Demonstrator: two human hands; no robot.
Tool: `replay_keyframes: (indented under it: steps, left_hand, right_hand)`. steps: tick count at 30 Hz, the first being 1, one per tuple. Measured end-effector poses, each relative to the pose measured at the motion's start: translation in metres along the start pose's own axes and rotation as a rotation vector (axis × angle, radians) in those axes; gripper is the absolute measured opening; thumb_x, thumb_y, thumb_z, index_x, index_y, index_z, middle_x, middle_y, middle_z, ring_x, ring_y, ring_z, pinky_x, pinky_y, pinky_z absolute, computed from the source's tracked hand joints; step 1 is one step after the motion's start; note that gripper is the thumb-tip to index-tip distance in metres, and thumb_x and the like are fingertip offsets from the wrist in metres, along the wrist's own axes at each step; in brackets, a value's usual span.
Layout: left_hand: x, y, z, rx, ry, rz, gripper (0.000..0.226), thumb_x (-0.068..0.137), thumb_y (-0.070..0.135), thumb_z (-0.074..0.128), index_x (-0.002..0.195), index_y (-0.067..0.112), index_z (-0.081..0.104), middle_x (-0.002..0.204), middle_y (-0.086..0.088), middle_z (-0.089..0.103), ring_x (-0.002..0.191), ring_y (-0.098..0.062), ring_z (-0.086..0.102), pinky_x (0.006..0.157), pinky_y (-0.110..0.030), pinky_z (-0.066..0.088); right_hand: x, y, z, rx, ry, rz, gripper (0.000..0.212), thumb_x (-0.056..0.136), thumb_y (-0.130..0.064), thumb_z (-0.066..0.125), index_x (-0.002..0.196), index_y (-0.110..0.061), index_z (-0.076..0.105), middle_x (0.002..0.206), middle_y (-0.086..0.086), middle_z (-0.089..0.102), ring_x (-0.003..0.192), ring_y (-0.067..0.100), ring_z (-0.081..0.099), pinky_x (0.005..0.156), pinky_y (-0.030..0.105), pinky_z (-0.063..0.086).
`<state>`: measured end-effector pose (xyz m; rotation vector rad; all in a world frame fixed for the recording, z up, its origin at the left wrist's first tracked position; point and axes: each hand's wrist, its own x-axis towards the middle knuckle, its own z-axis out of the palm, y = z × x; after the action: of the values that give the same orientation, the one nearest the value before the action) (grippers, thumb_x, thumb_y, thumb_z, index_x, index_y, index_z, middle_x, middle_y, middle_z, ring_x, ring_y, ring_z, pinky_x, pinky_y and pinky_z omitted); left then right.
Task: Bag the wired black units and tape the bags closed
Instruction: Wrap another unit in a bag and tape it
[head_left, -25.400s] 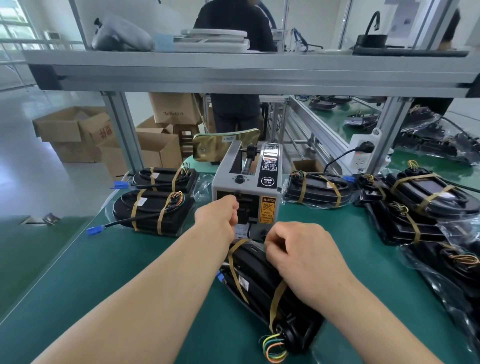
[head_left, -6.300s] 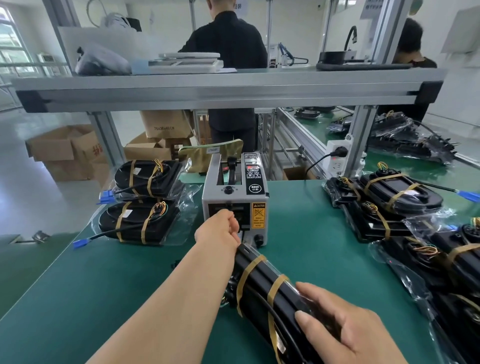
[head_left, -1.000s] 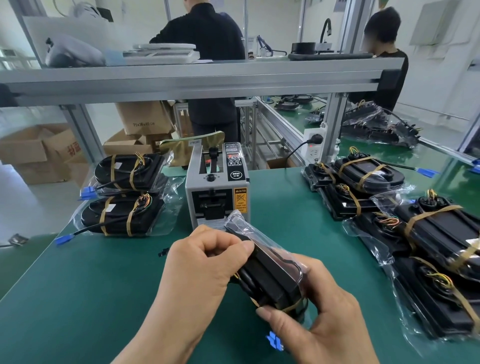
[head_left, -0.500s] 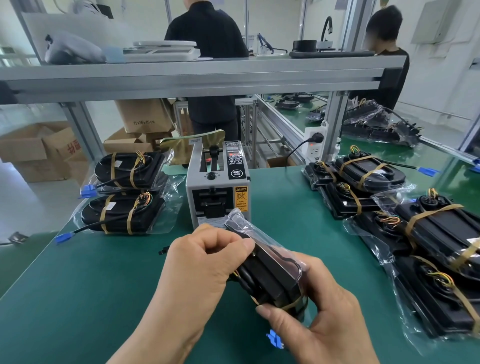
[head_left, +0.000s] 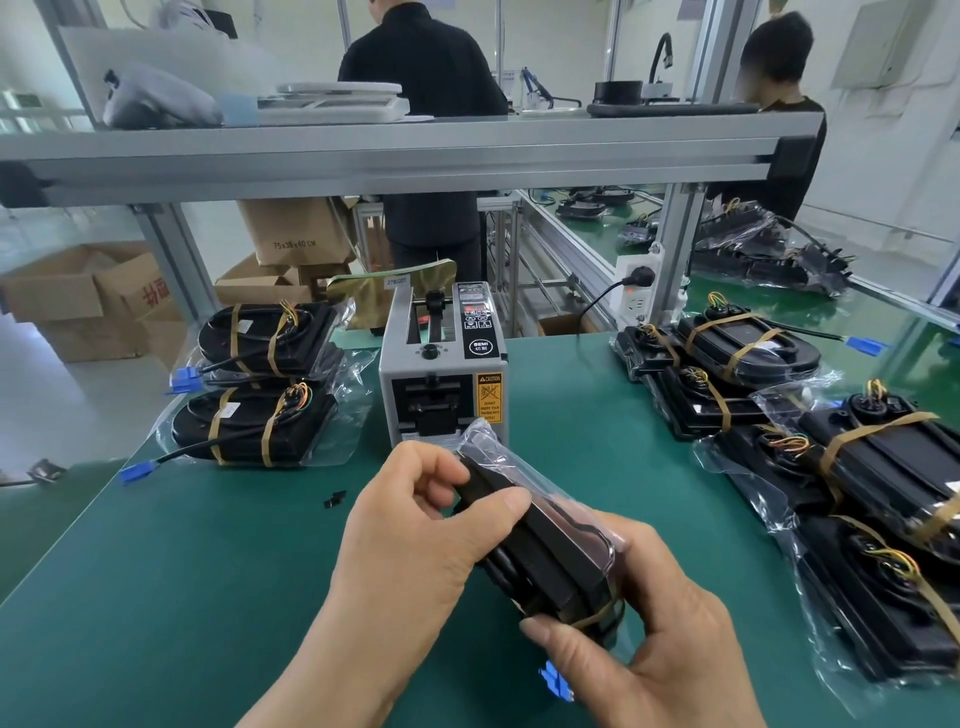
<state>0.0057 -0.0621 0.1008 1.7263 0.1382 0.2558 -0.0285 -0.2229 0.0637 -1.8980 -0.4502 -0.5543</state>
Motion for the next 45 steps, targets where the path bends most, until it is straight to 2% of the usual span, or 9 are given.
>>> replay_keyframes:
  steps: [5, 16, 21, 24, 29, 32, 37, 41, 45]
  left_hand:
    - [0.006, -0.002, 0.002, -0.092, -0.033, 0.017, 0.019, 0.069, 0.035, 0.081, 0.073, 0.024, 0.066, 0.062, 0.006, 0.053, 0.054, -0.005, 0.045, 0.047, -0.012, 0.041]
    - [0.024, 0.014, -0.012, 0.292, -0.321, 0.092, 0.062, 0.032, 0.066, 0.081, 0.082, 0.038, 0.055, 0.071, 0.016, 0.049, 0.055, 0.002, 0.044, 0.054, -0.016, 0.043]
    - [0.016, 0.010, 0.002, 0.155, -0.255, -0.017, 0.073, 0.029, 0.065, 0.080, 0.093, 0.041, 0.053, 0.098, 0.007, 0.057, 0.081, -0.002, 0.056, 0.072, -0.023, 0.046]
    - [0.009, 0.006, 0.011, 0.010, -0.274, -0.066, 0.072, 0.034, 0.059, 0.084, 0.097, 0.040, 0.057, 0.081, 0.011, 0.065, 0.075, -0.005, 0.065, 0.070, -0.027, 0.051]
    - [-0.004, 0.007, 0.016, 0.092, -0.287, 0.003, 0.063, 0.042, 0.067, 0.080, 0.098, 0.048, 0.055, 0.074, 0.027, 0.064, 0.064, 0.007, 0.061, 0.065, -0.018, 0.046]
    - [-0.018, 0.009, 0.029, 0.181, -0.293, 0.066, 0.066, 0.038, 0.071, 0.077, 0.096, 0.055, 0.051, 0.082, 0.030, 0.061, 0.065, 0.009, 0.057, 0.062, -0.016, 0.042]
    - [-0.032, 0.012, 0.036, 0.259, -0.399, 0.199, 0.066, 0.041, 0.072, 0.064, 0.105, 0.065, 0.053, 0.092, 0.026, 0.049, 0.071, 0.006, 0.052, 0.069, -0.014, 0.040]
    - [-0.031, 0.009, 0.033, 0.254, -0.315, 0.361, 0.066, 0.047, 0.064, 0.065, 0.112, 0.066, 0.050, 0.097, 0.023, 0.048, 0.083, 0.003, 0.054, 0.074, -0.009, 0.042]
    - [-0.024, -0.014, 0.033, 0.358, -0.125, 0.570, 0.054, 0.062, 0.036, 0.075, 0.115, 0.040, 0.066, 0.093, 0.023, 0.045, 0.085, 0.010, 0.050, 0.079, -0.001, 0.037]
  right_hand:
    - [0.001, 0.001, -0.002, 0.000, -0.006, 0.010, 0.067, 0.059, -0.027, 0.085, 0.117, -0.047, 0.059, 0.094, -0.024, 0.072, 0.081, -0.004, 0.070, 0.071, 0.000, 0.045]
    - [-0.007, 0.008, -0.013, 0.030, -0.024, 0.088, 0.072, 0.055, -0.027, 0.090, 0.115, -0.049, 0.059, 0.094, -0.017, 0.075, 0.084, 0.002, 0.072, 0.075, 0.008, 0.051]
    - [-0.011, 0.010, -0.014, -0.001, -0.004, 0.037, 0.071, 0.056, -0.026, 0.089, 0.117, -0.047, 0.059, 0.097, -0.019, 0.074, 0.084, 0.000, 0.072, 0.074, 0.005, 0.050]
    - [-0.015, 0.008, -0.015, -0.029, -0.024, 0.023, 0.072, 0.056, -0.029, 0.088, 0.119, -0.047, 0.058, 0.105, -0.023, 0.072, 0.089, -0.005, 0.070, 0.075, 0.002, 0.048]
    - [-0.001, -0.002, -0.052, 0.294, -0.290, 0.199, 0.082, 0.052, -0.066, 0.087, 0.125, -0.045, 0.056, 0.142, -0.018, 0.053, 0.132, 0.008, 0.052, 0.103, 0.032, 0.048]
    - [0.018, -0.015, -0.071, 0.071, -0.342, 0.266, 0.088, 0.045, -0.083, 0.074, 0.124, -0.068, 0.038, 0.134, -0.039, 0.050, 0.124, -0.014, 0.049, 0.091, 0.019, 0.052]
    - [0.035, -0.027, -0.075, -0.115, -0.534, 0.366, 0.079, 0.045, -0.057, 0.087, 0.111, -0.065, 0.044, 0.097, -0.028, 0.071, 0.087, -0.008, 0.068, 0.081, 0.020, 0.055]
    - [0.031, -0.010, -0.065, 0.070, -0.464, 0.227, 0.080, 0.058, -0.034, 0.092, 0.123, -0.055, 0.050, 0.114, -0.019, 0.071, 0.103, 0.002, 0.069, 0.087, 0.019, 0.055]
    - [0.033, 0.031, -0.035, 0.413, -0.397, 0.222, 0.085, 0.066, 0.003, 0.087, 0.135, -0.030, 0.050, 0.144, -0.014, 0.053, 0.131, 0.009, 0.052, 0.102, 0.022, 0.046]
